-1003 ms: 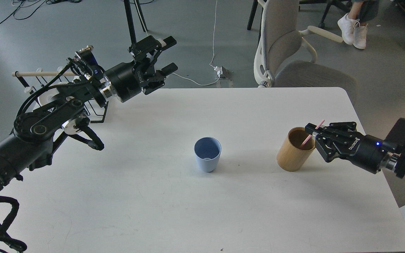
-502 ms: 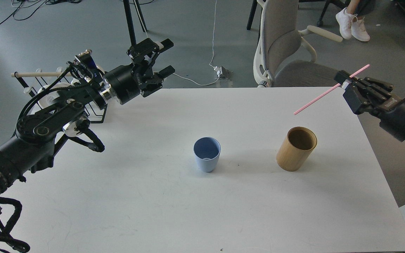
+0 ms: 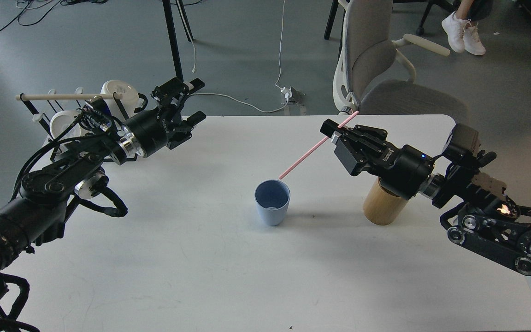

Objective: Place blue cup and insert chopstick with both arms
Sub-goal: 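Lower the pink stick into the blue cup and release it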

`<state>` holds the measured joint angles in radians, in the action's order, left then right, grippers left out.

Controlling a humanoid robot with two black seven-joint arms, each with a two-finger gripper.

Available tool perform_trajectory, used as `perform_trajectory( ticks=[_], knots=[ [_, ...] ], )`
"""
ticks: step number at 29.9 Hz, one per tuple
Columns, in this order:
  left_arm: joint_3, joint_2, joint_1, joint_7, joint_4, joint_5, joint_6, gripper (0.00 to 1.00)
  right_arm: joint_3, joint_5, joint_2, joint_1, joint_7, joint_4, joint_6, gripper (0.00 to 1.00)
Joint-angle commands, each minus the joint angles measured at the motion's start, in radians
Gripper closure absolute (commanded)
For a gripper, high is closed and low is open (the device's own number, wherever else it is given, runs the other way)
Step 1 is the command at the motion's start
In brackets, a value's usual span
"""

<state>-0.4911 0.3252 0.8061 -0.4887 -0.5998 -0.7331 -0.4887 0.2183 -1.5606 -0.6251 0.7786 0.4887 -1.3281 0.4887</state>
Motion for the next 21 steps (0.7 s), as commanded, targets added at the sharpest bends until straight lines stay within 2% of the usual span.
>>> perform_trajectory(
  ticks=[1,10,13,14,15,16,21],
  knots=[
    [-0.001,-0.002,-0.001,0.0,-0.001,0.0,0.0,0.06,-0.077,-0.002,0.022,0.056,0.0,0.064,0.0,1.0],
    [-0.001,0.0,-0.016,0.0,0.0,0.0,0.0,0.06,-0.108,-0.004,0.142,0.056,0.0,0.161,0.0,0.99],
    [-0.001,0.003,-0.016,0.0,0.0,0.0,0.0,0.06,-0.148,-0.004,0.169,0.065,0.0,0.182,0.0,0.94],
    [-0.001,0.003,-0.016,0.0,0.0,0.0,0.0,0.06,-0.155,-0.003,0.18,0.068,0.0,0.185,0.0,0.85],
    [-0.001,0.003,-0.016,0.0,0.0,0.0,0.0,0.06,-0.157,-0.002,0.186,0.068,0.0,0.185,0.0,0.67],
    [-0.001,0.003,-0.016,0.0,0.0,0.0,0.0,0.06,-0.158,-0.002,0.188,0.067,0.0,0.184,0.0,0.55],
    [-0.003,0.002,-0.016,0.0,0.0,0.0,0.0,0.06,-0.152,0.007,0.189,0.067,0.0,0.179,0.0,0.34]
  ],
)
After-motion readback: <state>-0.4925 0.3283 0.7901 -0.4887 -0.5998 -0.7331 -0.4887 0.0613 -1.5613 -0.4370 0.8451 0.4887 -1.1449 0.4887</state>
